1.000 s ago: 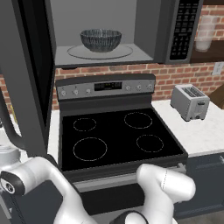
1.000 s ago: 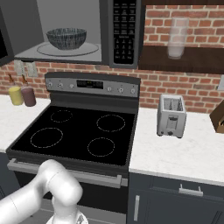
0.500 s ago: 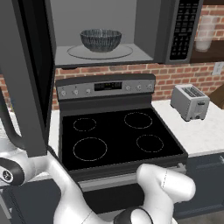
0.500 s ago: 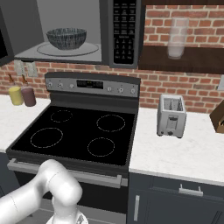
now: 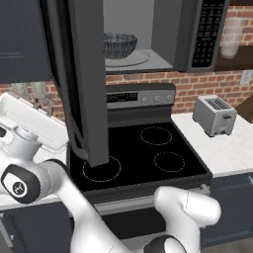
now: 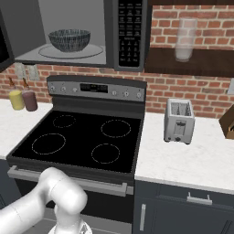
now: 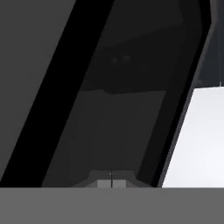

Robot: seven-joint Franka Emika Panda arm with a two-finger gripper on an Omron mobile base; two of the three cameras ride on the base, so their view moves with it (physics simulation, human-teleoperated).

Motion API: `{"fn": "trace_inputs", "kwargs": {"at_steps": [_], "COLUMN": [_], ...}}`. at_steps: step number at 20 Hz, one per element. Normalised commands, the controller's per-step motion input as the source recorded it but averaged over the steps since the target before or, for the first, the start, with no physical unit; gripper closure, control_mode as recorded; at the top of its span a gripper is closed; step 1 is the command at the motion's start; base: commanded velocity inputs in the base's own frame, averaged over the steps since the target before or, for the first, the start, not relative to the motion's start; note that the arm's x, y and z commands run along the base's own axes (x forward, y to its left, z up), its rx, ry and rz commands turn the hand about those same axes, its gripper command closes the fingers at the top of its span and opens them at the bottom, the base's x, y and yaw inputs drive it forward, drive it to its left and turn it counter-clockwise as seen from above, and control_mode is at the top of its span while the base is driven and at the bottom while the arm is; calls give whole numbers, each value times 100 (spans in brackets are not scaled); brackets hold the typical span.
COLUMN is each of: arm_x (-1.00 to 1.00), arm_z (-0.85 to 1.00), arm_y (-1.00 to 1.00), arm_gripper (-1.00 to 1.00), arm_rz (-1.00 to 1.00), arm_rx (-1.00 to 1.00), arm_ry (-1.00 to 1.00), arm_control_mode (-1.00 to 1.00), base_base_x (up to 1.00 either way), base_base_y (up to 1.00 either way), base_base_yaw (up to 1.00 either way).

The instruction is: Open the microwave, place the bowl with waffle inside the microwave, then close the microwave door and turn it on.

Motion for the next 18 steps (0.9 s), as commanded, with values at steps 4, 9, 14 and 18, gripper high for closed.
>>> {"fn": "trace_inputs", "kwargs": {"at_steps": [4,9,14,18], "arm_x": [-29,-7,11,44], "arm_z": [40,35,8,12], "arm_y": [-100,-100,-100,-100], "arm_gripper": [100,100,100,100], "arm_rz": [5,2,6,14], "arm_rx": [41,40,36,36], "arm_ry": [0,7,19,10], "arm_control_mode": [-100,-100,-100,-100], "base_base_x": [0,0,0,0], "base_base_y": [0,0,0,0], "base_base_yaw": [0,0,0,0]}}
